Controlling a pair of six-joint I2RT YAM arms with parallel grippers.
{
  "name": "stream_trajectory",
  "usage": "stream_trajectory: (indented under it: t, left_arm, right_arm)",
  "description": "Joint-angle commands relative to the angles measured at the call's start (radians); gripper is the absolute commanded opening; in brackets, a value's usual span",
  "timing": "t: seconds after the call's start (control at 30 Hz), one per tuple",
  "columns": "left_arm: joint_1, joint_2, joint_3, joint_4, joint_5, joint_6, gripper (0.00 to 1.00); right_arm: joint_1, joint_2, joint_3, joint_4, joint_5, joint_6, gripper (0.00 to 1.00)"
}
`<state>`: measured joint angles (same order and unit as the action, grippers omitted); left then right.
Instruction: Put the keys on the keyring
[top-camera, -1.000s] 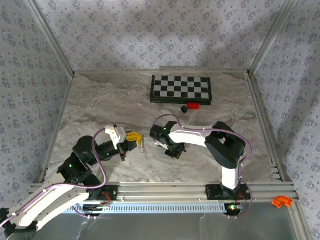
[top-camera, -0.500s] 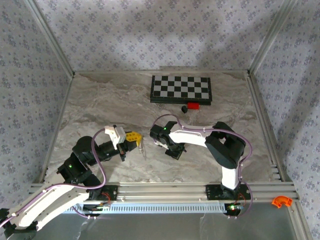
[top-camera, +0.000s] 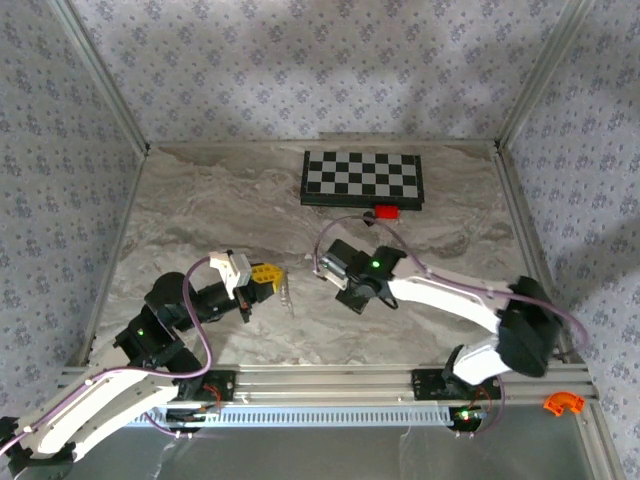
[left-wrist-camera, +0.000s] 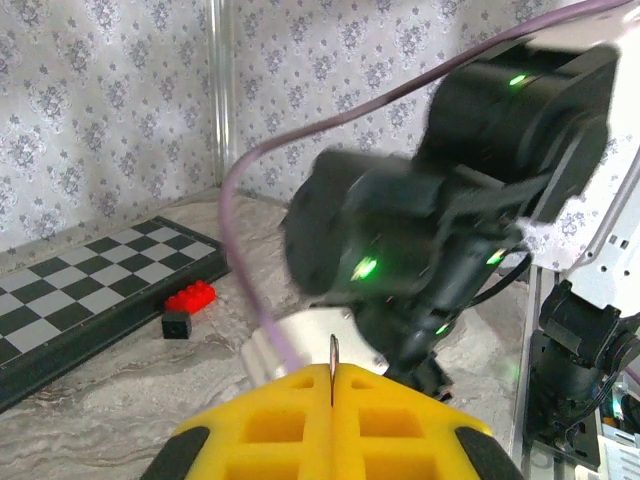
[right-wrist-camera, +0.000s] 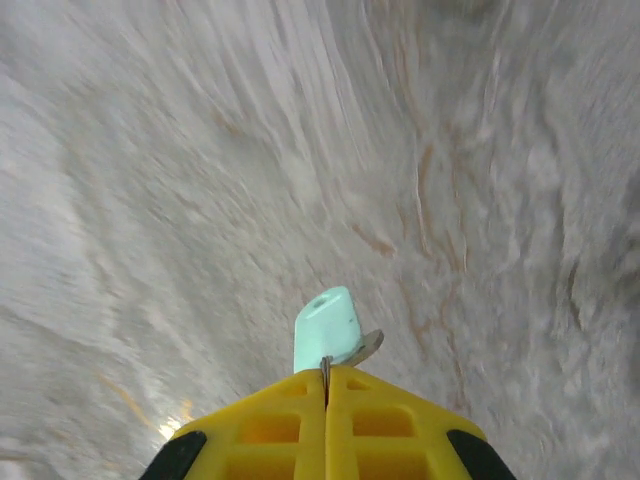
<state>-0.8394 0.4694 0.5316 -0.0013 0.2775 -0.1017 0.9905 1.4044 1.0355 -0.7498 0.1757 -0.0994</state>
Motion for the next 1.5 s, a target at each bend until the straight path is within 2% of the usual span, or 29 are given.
stream_trajectory:
  t: [0.0,0.17,0.27,0.5,0.63,0.83,1.1,1.3,1.47]
  left_arm:
    - [-0.003,-0.006,0.050,0.014,0.026,-0.021,0.00]
    - [-0.003,-0.002,0.077,0.001,0.068,-0.018,0.00]
    - [-0.004,0.001,0.091,0.008,0.115,-0.016,0.00]
    - [-0.003,0.025,0.136,0.027,0.263,-0.023,0.00]
    - [-0.009,0.040,0.159,0.021,0.308,-0.021,0.00]
    - [-0.037,0.066,0.163,0.022,0.304,-0.003,0.00]
    - [-0.053,0.112,0.181,0.006,0.287,0.032,0.00]
    - [-0.053,0.118,0.167,0.024,0.270,0.035,0.00]
    - [-0.054,0.129,0.158,0.031,0.258,0.041,0.00]
  right_arm:
    - [0.014,-0.179,-0.067,0.179,-0.128,-0.028,0.00]
    - [-0.008,-0.478,-0.243,0.487,-0.405,0.034,0.00]
    - [-0.033,-0.590,-0.317,0.670,-0.531,0.114,0.00]
    - [-0.055,-0.647,-0.361,0.948,-0.685,0.236,0.00]
    - [-0.041,-0.636,-0.293,0.854,-0.722,0.183,0.00]
    - [-0.035,-0.635,-0.214,0.704,-0.699,0.100,0.00]
    - [0.035,-0.543,-0.036,0.387,-0.520,-0.046,0.00]
    - [0.059,-0.500,0.041,0.286,-0.453,-0.074,0.00]
    - [0.087,-0.475,0.066,0.268,-0.411,-0.086,0.00]
